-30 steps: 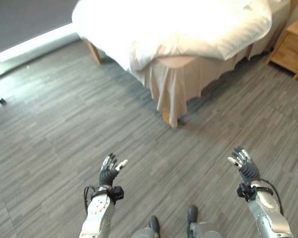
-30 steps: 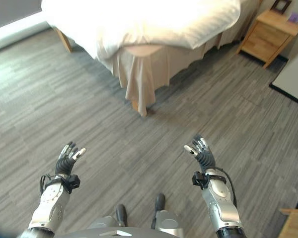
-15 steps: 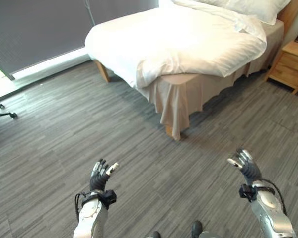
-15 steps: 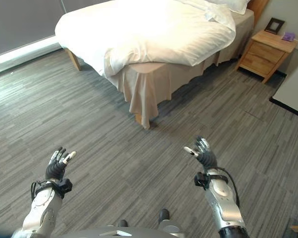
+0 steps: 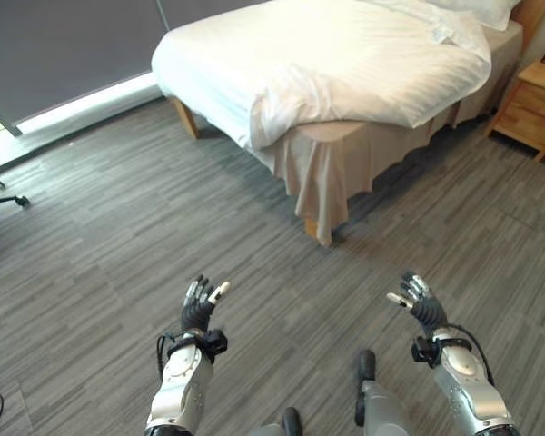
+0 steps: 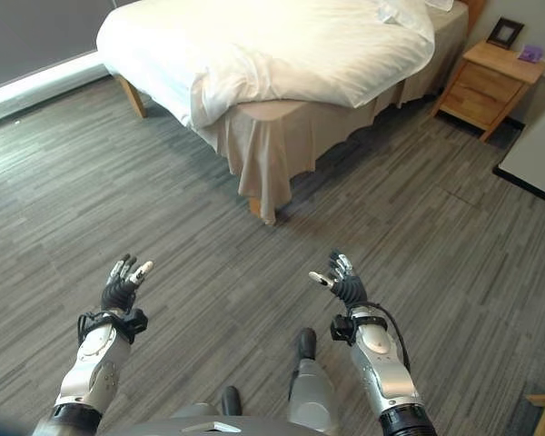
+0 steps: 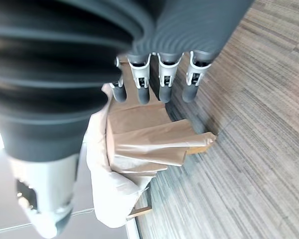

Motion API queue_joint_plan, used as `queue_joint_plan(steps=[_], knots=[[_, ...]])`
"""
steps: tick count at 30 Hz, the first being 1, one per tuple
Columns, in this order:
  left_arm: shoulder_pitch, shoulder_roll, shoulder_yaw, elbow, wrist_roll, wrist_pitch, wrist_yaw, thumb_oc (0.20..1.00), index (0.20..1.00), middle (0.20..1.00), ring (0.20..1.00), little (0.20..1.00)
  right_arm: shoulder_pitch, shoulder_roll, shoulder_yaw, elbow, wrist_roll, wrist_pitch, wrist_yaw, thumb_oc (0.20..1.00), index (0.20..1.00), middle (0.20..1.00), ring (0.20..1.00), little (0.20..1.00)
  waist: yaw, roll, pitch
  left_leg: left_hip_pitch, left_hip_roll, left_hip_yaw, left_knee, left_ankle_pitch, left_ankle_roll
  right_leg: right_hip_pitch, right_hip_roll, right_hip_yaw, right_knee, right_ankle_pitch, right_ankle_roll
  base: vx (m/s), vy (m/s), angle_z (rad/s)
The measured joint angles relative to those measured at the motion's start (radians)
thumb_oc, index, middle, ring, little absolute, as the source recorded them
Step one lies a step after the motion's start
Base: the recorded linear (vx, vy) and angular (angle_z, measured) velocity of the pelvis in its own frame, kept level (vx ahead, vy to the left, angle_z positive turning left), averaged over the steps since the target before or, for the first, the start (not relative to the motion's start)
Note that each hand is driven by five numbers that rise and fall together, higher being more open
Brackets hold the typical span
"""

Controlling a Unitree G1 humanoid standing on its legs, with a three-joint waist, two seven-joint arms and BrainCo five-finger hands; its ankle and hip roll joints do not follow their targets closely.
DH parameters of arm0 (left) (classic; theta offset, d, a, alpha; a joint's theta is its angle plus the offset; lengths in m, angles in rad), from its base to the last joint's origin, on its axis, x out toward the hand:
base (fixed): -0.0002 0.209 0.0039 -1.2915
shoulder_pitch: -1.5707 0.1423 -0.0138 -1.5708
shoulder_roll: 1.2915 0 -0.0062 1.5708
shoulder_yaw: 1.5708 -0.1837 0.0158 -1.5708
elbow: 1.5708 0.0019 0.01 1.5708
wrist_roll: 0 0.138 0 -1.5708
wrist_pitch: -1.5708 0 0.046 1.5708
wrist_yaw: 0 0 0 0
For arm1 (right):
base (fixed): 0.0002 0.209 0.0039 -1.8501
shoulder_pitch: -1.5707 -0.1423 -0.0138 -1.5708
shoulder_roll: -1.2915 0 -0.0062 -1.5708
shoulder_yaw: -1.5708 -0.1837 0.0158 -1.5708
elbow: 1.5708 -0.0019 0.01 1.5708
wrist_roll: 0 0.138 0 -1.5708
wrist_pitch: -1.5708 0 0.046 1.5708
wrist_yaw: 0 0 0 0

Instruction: Making the bed.

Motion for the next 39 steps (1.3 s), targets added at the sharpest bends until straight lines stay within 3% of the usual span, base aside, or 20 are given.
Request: queue_joint_plan(steps=[2, 3, 5, 6, 7, 9, 12, 16, 19, 21, 26, 27, 28, 31, 33, 34, 35, 36, 37, 39], knots=[[0.002, -0.015, -0.022, -0.006, -0.029, -0.019, -0.003, 1.0, 1.0, 1.0, 1.0, 1.0, 0.004, -0.01, 0.001, 0.006, -0.001, -0.001, 0.002, 1.0, 1.0, 1.0, 1.0, 1.0, -0.024, 0.007, -0.007, 0.029, 0.032, -0.074, -0.001, -0.017, -0.024, 0.056, 0.033, -0.012, 0.013, 0.067, -0.061, 0.48, -0.313, 0.83], [0.017, -0.028, -0.021, -0.008, -0.031, -0.019, 0.0, 1.0, 1.0, 1.0, 1.0, 1.0, -0.006, -0.016, 0.005, 0.024, -0.002, -0.001, 0.003, 1.0, 1.0, 1.0, 1.0, 1.0, -0.02, 0.028, -0.005, 0.058, 0.062, -0.077, -0.021, -0.02, -0.033, 0.069, 0.061, -0.023, 0.029, 0.038, -0.077, 0.53, -0.384, 0.65], [0.01, -0.04, -0.022, -0.011, -0.068, -0.022, 0.0, 1.0, 1.0, 1.0, 1.0, 1.0, -0.025, -0.011, -0.012, 0.078, 0.012, 0.0, 0.002, 1.0, 1.0, 1.0, 1.0, 1.0, -0.024, 0.025, 0.004, -0.038, 0.11, -0.086, 0.239, -0.055, -0.123, 0.101, 0.08, -0.081, 0.075, -0.029, -0.156, 0.23, -0.288, 0.41], [0.016, -0.045, -0.02, -0.015, -0.082, -0.041, -0.001, 1.0, 1.0, 1.0, 1.0, 1.0, -0.012, -0.015, -0.03, 0.064, 0.027, -0.007, 0.0, 1.0, 1.0, 1.0, 1.0, 1.0, 0.011, -0.005, -0.011, -0.135, 0.128, -0.084, 0.451, -0.047, -0.108, 0.113, 0.086, -0.084, 0.072, -0.047, -0.187, 0.47, -0.525, 0.22], [0.009, -0.05, -0.032, 0.006, -0.101, -0.055, -0.003, 1.0, 1.0, 1.0, 1.0, 1.0, -0.028, -0.022, -0.052, 0.07, 0.098, -0.036, 0.004, 1.0, 1.0, 1.0, 1.0, 1.0, 0.024, 0.005, -0.007, -0.205, 0.168, -0.081, 0.57, 0.035, -0.125, 0.131, 0.127, -0.097, 0.092, -0.086, -0.204, 0.58, -0.578, 0.07], [-0.016, -0.048, -0.042, 0.021, -0.112, -0.055, -0.002, 1.0, 1.0, 1.0, 1.0, 1.0, -0.014, -0.004, -0.114, 0.067, 0.147, -0.038, -0.022, 1.0, 1.0, 1.0, 1.0, 1.0, 0.037, -0.006, 0.008, -0.337, 0.266, 0.01, 0.829, 0.136, -0.078, 0.159, 0.146, -0.117, 0.127, -0.15, -0.248, 0.3, -0.15, 0.06], [0.035, -0.042, -0.056, 0.021, -0.151, -0.052, -0.003, 1.0, 1.0, 1.0, 1.0, 1.0, -0.02, -0.002, -0.119, 0.031, 0.192, -0.063, -0.06, 1.0, 1.0, 1.0, 1.0, 1.0, 0.036, -0.07, 0.005, -0.339, 0.277, 0.115, 0.71, 0.135, -0.084, 0.285, 0.156, -0.125, 0.042, -0.156, -0.263, 0.37, -0.02, -0.01], [0.01, -0.054, -0.096, 0.015, -0.226, -0.051, -0.007, 1.0, 1.0, 1.0, 1.0, 1.0, 0.0, -0.011, -0.168, 0.0, 0.206, -0.089, -0.088, 1.0, 1.0, 1.0, 1.0, 1.0, 0.018, -0.046, -0.006, -0.317, 0.247, 0.143, 0.262, 0.141, -0.085, 0.387, 0.189, -0.176, -0.048, -0.158, -0.229, 0.35, 0.061, 0.3], [0.004, -0.054, -0.092, -0.029, -0.228, -0.054, -0.006, 1.0, 1.0, 1.0, 1.0, 1.0, -0.002, -0.009, -0.175, 0.007, 0.202, -0.089, -0.102, 1.0, 1.0, 1.0, 1.0, 1.0, 0.033, -0.043, -0.007, -0.289, 0.17, 0.064, 0.053, 0.154, -0.07, 0.447, 0.196, -0.151, -0.092, -0.169, -0.211, 0.38, 0.054, -0.09], [-0.005, -0.054, -0.085, -0.046, -0.228, -0.056, -0.005, 1.0, 1.0, 1.0, 1.0, 1.0, -0.011, -0.009, -0.185, 0.015, 0.201, -0.089, -0.107, 1.0, 1.0, 1.0, 1.0, 1.0, 0.04, -0.046, -0.007, -0.291, 0.124, -0.009, 0.001, 0.163, -0.071, 0.492, 0.193, -0.105, -0.136, -0.176, -0.199, 0.4, 0.078, -0.27], [0.015, -0.076, -0.044, -0.046, -0.252, -0.058, -0.001, 1.0, 1.0, 1.0, 1.0, 1.0, 0.004, -0.022, -0.191, 0.032, 0.194, -0.088, -0.125, 1.0, 1.0, 1.0, 1.0, 1.0, 0.062, -0.01, -0.027, -0.298, 0.134, 0.033, -0.024, 0.184, -0.051, 0.609, 0.194, -0.057, -0.166, -0.227, -0.12, 0.39, 0.107, -0.47], [0.033, -0.082, -0.026, -0.059, -0.266, -0.06, 0.0, 1.0, 1.0, 1.0, 1.0, 1.0, 0.015, -0.016, -0.187, 0.04, 0.194, -0.086, -0.125, 1.0, 1.0, 1.0, 1.0, 1.0, 0.066, -0.007, -0.051, -0.284, 0.123, 0.036, 0.0, 0.258, -0.029, 0.638, 0.174, -0.029, -0.165, -0.276, -0.103, 0.36, 0.163, -0.49], [0.035, -0.077, -0.016, -0.059, -0.266, -0.061, 0.001, 1.0, 1.0, 1.0, 1.0, 1.0, 0.02, -0.004, -0.179, 0.043, 0.194, -0.085, -0.125, 1.0, 1.0, 1.0, 1.0, 1.0, 0.067, -0.035, -0.058, -0.285, 0.103, 0.054, 0.017, 0.259, -0.02, 0.645, 0.147, -0.028, -0.165, -0.284, -0.092, 0.45, 0.217, -0.46], [0.018, -0.013, -0.005, -0.07, -0.252, -0.061, 0.007, 1.0, 1.0, 1.0, 1.0, 1.0, 0.022, 0.042, -0.152, 0.044, 0.192, -0.08, -0.12, 1.0, 1.0, 1.0, 1.0, 1.0, 0.069, -0.085, -0.066, -0.241, 0.038, 0.099, 0.006, 0.182, 0.031, 0.535, 0.049, -0.02, 0.085, -0.28, -0.092, 0.31, 0.239, -0.27], [-0.01, 0.068, 0.001, -0.098, -0.201, -0.057, 0.018, 1.0, 1.0, 1.0, 1.0, 1.0, 0.021, 0.041, -0.119, 0.027, 0.153, -0.074, -0.097, 1.0, 1.0, 1.0, 1.0, 1.0, 0.082, -0.076, -0.062, -0.154, -0.004, 0.104, -0.028, 0.129, 0.072, 0.352, -0.029, 0.028, 0.514, -0.219, -0.052, 0.27, 0.329, -0.16], [-0.021, 0.101, 0.019, -0.116, -0.175, -0.056, 0.022, 1.0, 1.0, 1.0, 1.0, 1.0, -0.002, 0.035, -0.094, -0.002, 0.147, -0.07, -0.095, 1.0, 1.0, 1.0, 1.0, 1.0, 0.087, -0.083, -0.057, -0.154, -0.019, 0.113, -0.018, 0.114, 0.098, 0.223, -0.058, 0.068, 0.711, -0.088, -0.014, 0.24, 0.225, -0.02], [-0.037, 0.123, 0.017, -0.115, -0.142, -0.055, 0.025, 1.0, 1.0, 1.0, 1.0, 1.0, -0.017, 0.038, -0.091, -0.018, 0.136, -0.075, -0.082, 1.0, 1.0, 1.0, 1.0, 1.0, 0.078, -0.062, -0.044, -0.135, -0.02, 0.113, -0.037, 0.108, 0.093, 0.145, -0.076, 0.076, 0.806, -0.1, -0.003, 0.27, 0.169, -0.12], [-0.047, 0.137, 0.015, -0.119, -0.116, -0.055, 0.027, 1.0, 1.0, 1.0, 1.0, 1.0, -0.027, 0.039, -0.091, -0.017, 0.121, -0.076, -0.075, 1.0, 1.0, 1.0, 1.0, 1.0, 0.075, -0.039, -0.03, -0.103, -0.019, 0.113, -0.061, 0.115, 0.101, 0.102, -0.075, 0.08, 0.792, -0.142, -0.001, 0.39, 0.078, 0.08], [-0.058, 0.152, 0.016, -0.131, -0.046, -0.053, 0.018, 1.0, 1.0, 1.0, 1.0, 1.0, -0.031, 0.036, -0.094, -0.021, 0.115, -0.072, -0.063, 1.0, 1.0, 1.0, 1.0, 1.0, 0.061, 0.006, -0.007, -0.059, -0.017, 0.109, -0.091, 0.107, 0.073, 0.052, -0.083, 0.011, 0.612, -0.19, -0.005, 0.37, -0.001, 0.11], [-0.055, 0.157, 0.02, -0.157, -0.01, -0.053, -0.001, 1.0, 1.0, 1.0, 1.0, 1.0, -0.007, 0.03, -0.094, -0.029, 0.115, -0.07, -0.051, 1.0, 1.0, 1.0, 1.0, 1.0, 0.048, 0.024, -0.008, -0.053, -0.024, 0.106, -0.092, 0.084, 0.048, 0.015, -0.07, -0.028, 0.363, -0.164, -0.02, 0.24, -0.045, 0.31]])
